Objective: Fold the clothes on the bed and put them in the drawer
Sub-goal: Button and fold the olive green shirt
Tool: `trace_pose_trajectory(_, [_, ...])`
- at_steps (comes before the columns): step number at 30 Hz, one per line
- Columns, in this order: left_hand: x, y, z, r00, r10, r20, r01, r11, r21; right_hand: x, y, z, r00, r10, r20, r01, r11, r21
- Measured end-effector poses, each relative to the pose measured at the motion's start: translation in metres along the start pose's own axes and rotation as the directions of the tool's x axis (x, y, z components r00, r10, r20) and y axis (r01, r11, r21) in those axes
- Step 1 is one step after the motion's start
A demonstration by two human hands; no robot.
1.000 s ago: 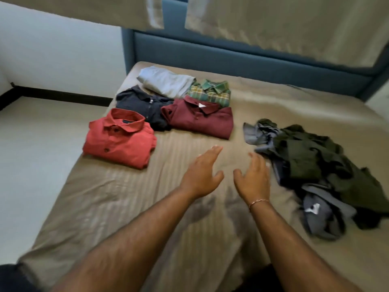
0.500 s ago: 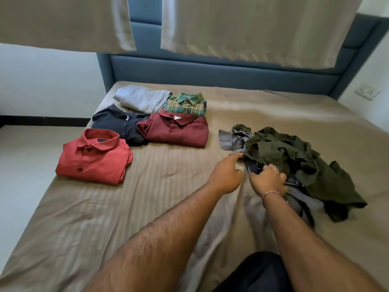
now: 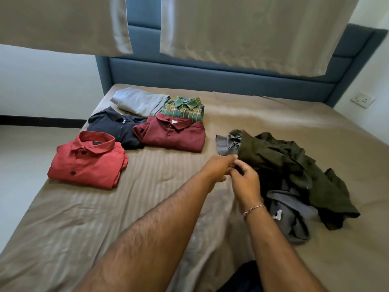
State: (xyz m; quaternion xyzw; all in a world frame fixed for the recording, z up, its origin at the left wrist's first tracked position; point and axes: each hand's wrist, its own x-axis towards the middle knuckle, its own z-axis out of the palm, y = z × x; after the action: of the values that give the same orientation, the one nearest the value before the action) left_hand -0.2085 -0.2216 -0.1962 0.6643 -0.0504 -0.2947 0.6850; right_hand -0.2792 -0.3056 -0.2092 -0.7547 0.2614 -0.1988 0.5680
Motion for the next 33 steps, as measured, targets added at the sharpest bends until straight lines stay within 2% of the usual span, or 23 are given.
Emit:
trace_pose_trajectory(2, [-0.001, 0.012, -0.002, 0.999, -0.014, 0.036, 0.014, 1.0, -0.008, -0.022, -0.013, 0.006, 0.999, -0.014, 0.048, 0.004, 0.98, 0.198])
trace_pose_trajectory(5, [-0.005, 0.022, -0.017, 0.997, 0.039, -0.068, -0.034, 0.997, 0.07, -0.044, -0.02, 0.011, 0.987, -0.064, 0.148, 0.021, 0.961, 0.277])
trace_pose_trajectory(7, [-0.011, 0.023, -0.032, 0.989, 0.103, -0.103, -0.087, 0.985, 0.147, -0.049, -0.019, 0.018, 0.976, -0.115, 0.182, 0.08, 0.979, 0.19])
trace_pose_trajectory(9, [-0.026, 0.023, -0.051, 0.977, 0.147, -0.157, -0.129, 0.984, 0.119, -0.057, -0.019, 0.033, 0.966, -0.215, 0.144, 0.208, 0.976, 0.061])
trace_pose_trajectory(12, [-0.044, 0.026, -0.07, 0.96, 0.127, -0.251, -0.128, 0.992, 0.01, -0.069, -0.022, 0.061, 0.905, -0.421, -0.065, 0.395, 0.887, -0.237])
trace_pose_trajectory(14, [-0.056, 0.031, -0.082, 0.944, 0.138, -0.3, -0.158, 0.986, -0.044, -0.078, -0.029, 0.077, 0.857, -0.483, -0.179, 0.396, 0.841, -0.369])
trace_pose_trajectory(16, [-0.07, 0.041, -0.095, 0.902, 0.236, -0.362, -0.234, 0.971, 0.051, -0.081, -0.035, 0.092, 0.858, -0.461, -0.227, 0.367, 0.859, -0.357])
trace_pose_trajectory(19, [-0.097, 0.067, -0.126, 0.772, 0.494, -0.4, -0.414, 0.868, 0.272, -0.092, -0.057, 0.106, 0.866, -0.458, -0.199, 0.435, 0.888, -0.152])
trace_pose_trajectory(20, [-0.104, 0.077, -0.136, 0.748, 0.537, -0.389, -0.466, 0.844, 0.266, -0.095, -0.063, 0.106, 0.83, -0.521, -0.2, 0.506, 0.854, -0.121])
trace_pose_trajectory(22, [-0.119, 0.1, -0.157, 0.697, 0.635, -0.333, -0.564, 0.772, 0.294, -0.102, -0.083, 0.1, 0.665, -0.705, -0.247, 0.674, 0.709, -0.209])
trace_pose_trajectory(23, [-0.124, 0.11, -0.166, 0.653, 0.703, -0.282, -0.602, 0.707, 0.37, -0.104, -0.098, 0.095, 0.594, -0.758, -0.268, 0.705, 0.652, -0.28])
trace_pose_trajectory(24, [-0.128, 0.122, -0.176, 0.608, 0.764, -0.216, -0.632, 0.631, 0.449, -0.101, -0.114, 0.091, 0.571, -0.77, -0.285, 0.697, 0.638, -0.327])
trace_pose_trajectory(25, [-0.13, 0.132, -0.188, 0.58, 0.802, -0.142, -0.643, 0.557, 0.526, -0.097, -0.133, 0.088, 0.602, -0.749, -0.276, 0.669, 0.662, -0.337])
trace_pose_trajectory(26, [-0.135, 0.143, -0.198, 0.581, 0.811, -0.064, -0.634, 0.5, 0.59, -0.092, -0.149, 0.085, 0.668, -0.709, -0.224, 0.642, 0.702, -0.308])
trace_pose_trajectory(28, [-0.148, 0.159, -0.217, 0.578, 0.81, 0.1, -0.605, 0.344, 0.718, -0.082, -0.176, 0.084, 0.783, -0.622, 0.004, 0.614, 0.773, -0.157])
trace_pose_trajectory(29, [-0.155, 0.164, -0.227, 0.574, 0.805, 0.151, -0.529, 0.223, 0.819, -0.083, -0.184, 0.087, 0.784, -0.606, 0.132, 0.619, 0.78, -0.095])
trace_pose_trajectory(30, [-0.163, 0.165, -0.235, 0.592, 0.786, 0.176, -0.37, 0.072, 0.926, -0.088, -0.187, 0.092, 0.744, -0.631, 0.222, 0.658, 0.749, -0.077])
trace_pose_trajectory(31, [-0.169, 0.163, -0.246, 0.624, 0.77, 0.132, -0.154, -0.045, 0.987, -0.095, -0.186, 0.1, 0.687, -0.665, 0.292, 0.711, 0.699, -0.08])
trace_pose_trajectory(32, [-0.175, 0.157, -0.253, 0.643, 0.766, 0.019, 0.062, -0.076, 0.995, -0.102, -0.179, 0.111, 0.644, -0.681, 0.349, 0.743, 0.665, -0.075])
trace_pose_trajectory(33, [-0.177, 0.147, -0.258, 0.655, 0.748, -0.111, 0.16, 0.006, 0.987, -0.111, -0.172, 0.121, 0.616, -0.673, 0.409, 0.754, 0.654, -0.06])
